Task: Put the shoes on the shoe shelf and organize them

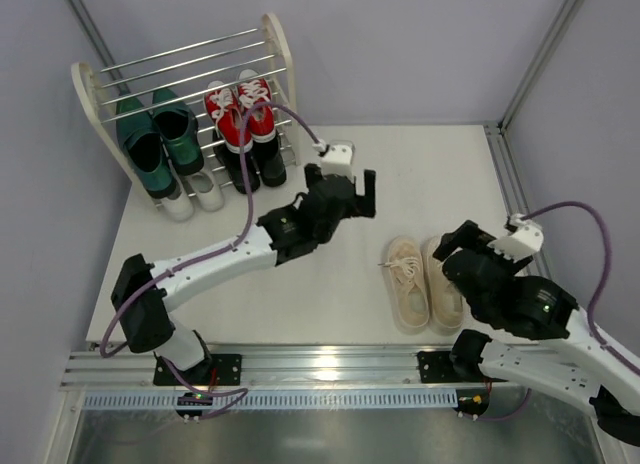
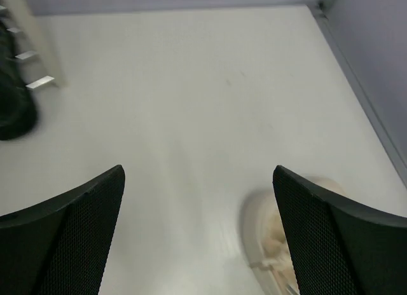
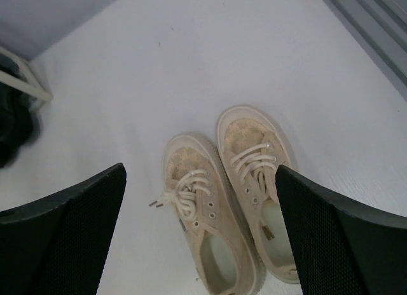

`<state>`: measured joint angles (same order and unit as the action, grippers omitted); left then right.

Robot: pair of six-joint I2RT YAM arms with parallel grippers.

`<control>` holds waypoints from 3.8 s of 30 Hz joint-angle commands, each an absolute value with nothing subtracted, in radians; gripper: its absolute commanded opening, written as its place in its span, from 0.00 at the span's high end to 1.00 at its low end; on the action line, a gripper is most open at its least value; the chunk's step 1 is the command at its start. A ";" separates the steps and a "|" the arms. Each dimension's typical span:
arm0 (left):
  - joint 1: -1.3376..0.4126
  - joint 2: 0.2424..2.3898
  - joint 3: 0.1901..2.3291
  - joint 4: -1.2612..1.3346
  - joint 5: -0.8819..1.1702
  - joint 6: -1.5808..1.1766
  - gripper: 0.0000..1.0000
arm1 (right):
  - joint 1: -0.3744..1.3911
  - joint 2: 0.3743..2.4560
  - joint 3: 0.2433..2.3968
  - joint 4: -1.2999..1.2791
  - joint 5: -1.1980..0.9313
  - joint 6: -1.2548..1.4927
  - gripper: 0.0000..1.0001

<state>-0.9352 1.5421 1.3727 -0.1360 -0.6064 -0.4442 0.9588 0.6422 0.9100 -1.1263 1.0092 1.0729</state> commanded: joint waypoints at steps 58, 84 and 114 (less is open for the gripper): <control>-1.296 2.016 1.402 -0.334 -0.661 -0.847 1.00 | 0.940 0.437 1.062 -1.224 1.167 0.898 0.00; -1.161 1.424 0.750 -0.287 -0.824 -0.830 0.84 | 0.939 0.792 0.828 -0.687 0.592 0.557 0.00; -1.160 1.618 0.951 -0.388 -0.879 -0.969 0.70 | 0.761 0.765 0.618 -0.554 0.476 0.525 0.00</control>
<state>-1.1580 1.6260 0.9337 -0.3862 -0.8223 -0.9264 0.7635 0.7677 0.6205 -0.5991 0.4915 0.5327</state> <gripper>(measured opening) 0.331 0.996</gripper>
